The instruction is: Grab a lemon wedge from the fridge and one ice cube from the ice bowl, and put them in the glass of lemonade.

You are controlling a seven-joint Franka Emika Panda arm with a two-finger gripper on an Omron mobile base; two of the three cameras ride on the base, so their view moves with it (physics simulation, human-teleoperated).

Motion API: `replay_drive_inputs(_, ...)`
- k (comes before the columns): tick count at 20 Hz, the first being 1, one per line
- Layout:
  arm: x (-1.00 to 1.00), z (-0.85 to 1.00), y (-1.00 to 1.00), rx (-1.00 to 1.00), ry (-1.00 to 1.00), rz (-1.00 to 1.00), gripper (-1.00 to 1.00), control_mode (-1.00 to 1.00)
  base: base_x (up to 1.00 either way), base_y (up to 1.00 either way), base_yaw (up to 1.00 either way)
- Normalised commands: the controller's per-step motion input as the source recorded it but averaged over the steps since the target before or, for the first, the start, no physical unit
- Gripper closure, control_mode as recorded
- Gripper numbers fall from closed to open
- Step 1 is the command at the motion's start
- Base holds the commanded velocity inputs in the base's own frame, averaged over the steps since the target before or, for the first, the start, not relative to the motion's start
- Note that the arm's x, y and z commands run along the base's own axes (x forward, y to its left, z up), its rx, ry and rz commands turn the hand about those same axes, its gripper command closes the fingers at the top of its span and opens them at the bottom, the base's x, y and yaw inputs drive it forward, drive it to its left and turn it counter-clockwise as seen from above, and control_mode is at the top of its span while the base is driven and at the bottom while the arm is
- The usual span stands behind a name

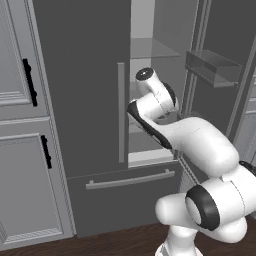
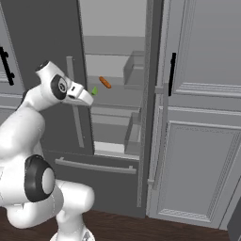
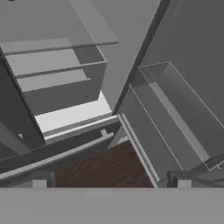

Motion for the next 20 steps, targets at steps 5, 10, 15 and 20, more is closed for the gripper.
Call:
replay_drive_inputs(5, -0.30, -0.02, 0.15, 0.15, -0.07, 0.31, -1.00, -1.00, 0.00, 0.00, 0.00)
replay_drive_inputs(10, 0.01, 0.13, 0.64, 0.08, 0.02, 0.24, -1.00, -1.00, 0.00, 0.00, 0.00)
replay_drive_inputs(15, 0.09, 0.00, 0.74, 0.06, -0.01, 0.18, -1.00, -1.00, 0.00, 0.00, 0.00)
replay_drive_inputs(20, 0.01, 0.00, 0.25, 0.02, -0.15, 0.05, -1.00, -1.00, 0.00, 0.00, 0.00)
